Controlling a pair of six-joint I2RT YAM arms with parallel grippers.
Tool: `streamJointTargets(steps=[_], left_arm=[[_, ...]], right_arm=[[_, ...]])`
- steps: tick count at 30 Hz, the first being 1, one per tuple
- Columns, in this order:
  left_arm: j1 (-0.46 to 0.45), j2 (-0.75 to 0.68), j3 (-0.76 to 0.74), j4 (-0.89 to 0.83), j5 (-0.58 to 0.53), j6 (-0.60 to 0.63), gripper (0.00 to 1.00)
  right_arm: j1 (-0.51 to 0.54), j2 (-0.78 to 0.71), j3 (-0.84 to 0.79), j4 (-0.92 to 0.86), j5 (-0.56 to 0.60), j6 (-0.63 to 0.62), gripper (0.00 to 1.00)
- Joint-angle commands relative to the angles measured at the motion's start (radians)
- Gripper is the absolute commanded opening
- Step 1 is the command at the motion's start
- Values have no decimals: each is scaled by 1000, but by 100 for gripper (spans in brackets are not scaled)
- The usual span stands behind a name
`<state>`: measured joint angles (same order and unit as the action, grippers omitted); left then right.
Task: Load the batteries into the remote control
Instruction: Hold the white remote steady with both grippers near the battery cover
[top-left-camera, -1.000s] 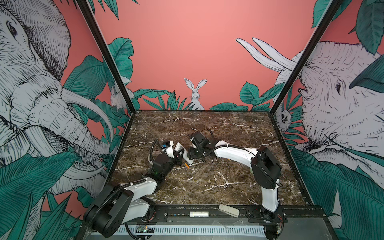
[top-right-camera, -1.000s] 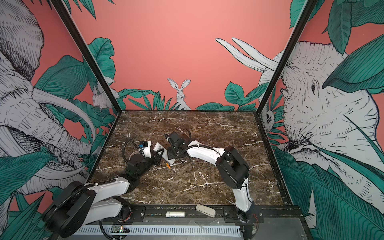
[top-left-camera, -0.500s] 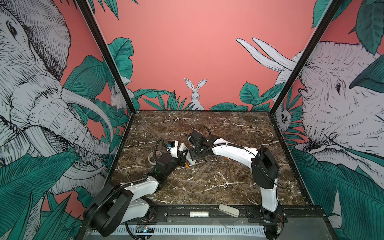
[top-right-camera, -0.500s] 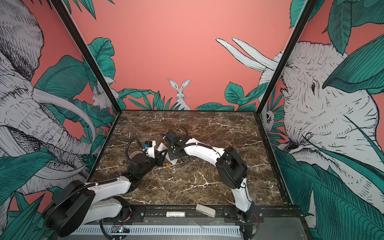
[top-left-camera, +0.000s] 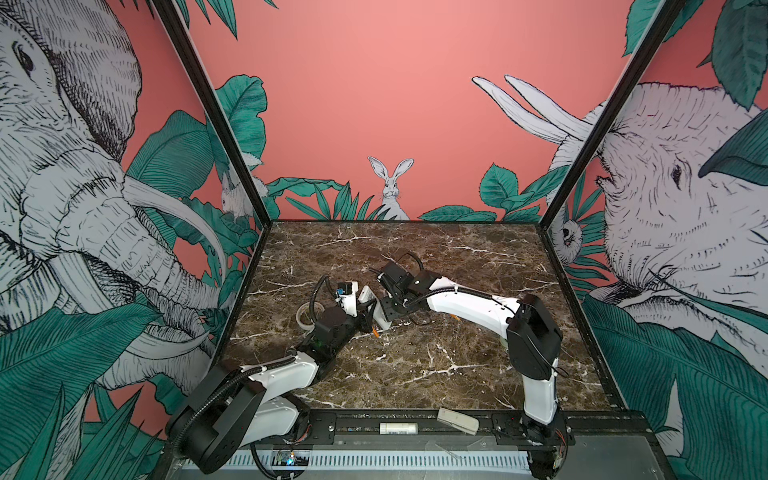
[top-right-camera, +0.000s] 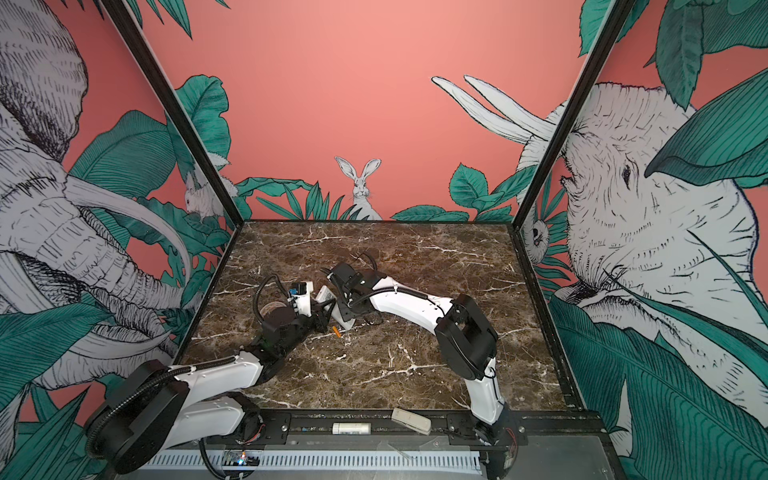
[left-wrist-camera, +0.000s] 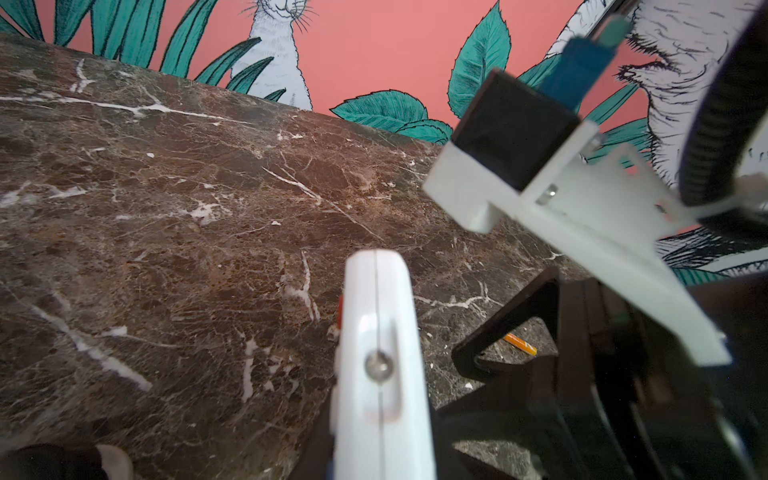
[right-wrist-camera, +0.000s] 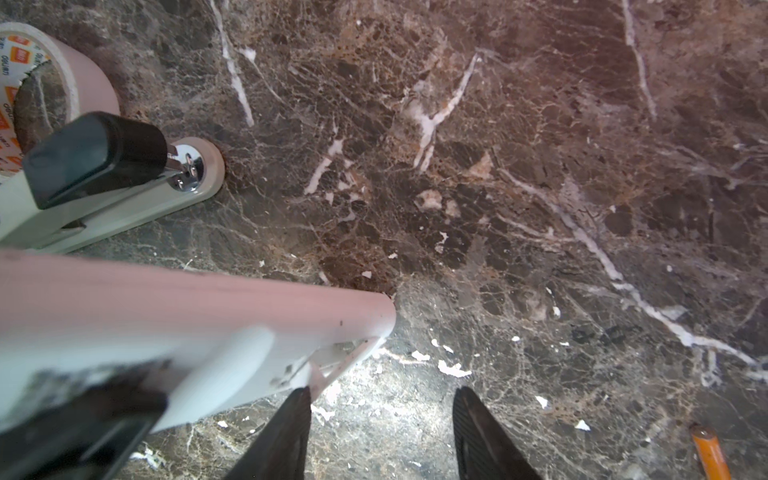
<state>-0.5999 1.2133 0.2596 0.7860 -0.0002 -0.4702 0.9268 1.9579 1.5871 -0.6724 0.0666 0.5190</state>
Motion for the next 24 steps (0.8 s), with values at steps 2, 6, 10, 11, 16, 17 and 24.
streamJointTargets(steps=[2,6,10,11,16,17,24], left_arm=[[-3,1,-5,-91,-21,21,2],[-3,-6,-5,-96,-21,23,2],[-4,-2,-3,-93,-17,19,2],[-5,-3,-3,-93,-16,19,2],[-5,-7,-5,-101,-12,18,2],[-5,-8,-5,-102,-12,19,2],[-6,-12,-6,-104,-10,20,2]], right_arm=[[-12,-25,-31,-58,68,-10,54],[-13,-36,-45,-38,57,-17,55],[-12,-48,-61,3,30,-26,55],[-12,-51,-61,13,28,-29,55],[-11,-72,-63,42,21,-31,56],[-12,-77,-64,50,16,-37,56],[-11,-106,-76,88,-1,-51,58]])
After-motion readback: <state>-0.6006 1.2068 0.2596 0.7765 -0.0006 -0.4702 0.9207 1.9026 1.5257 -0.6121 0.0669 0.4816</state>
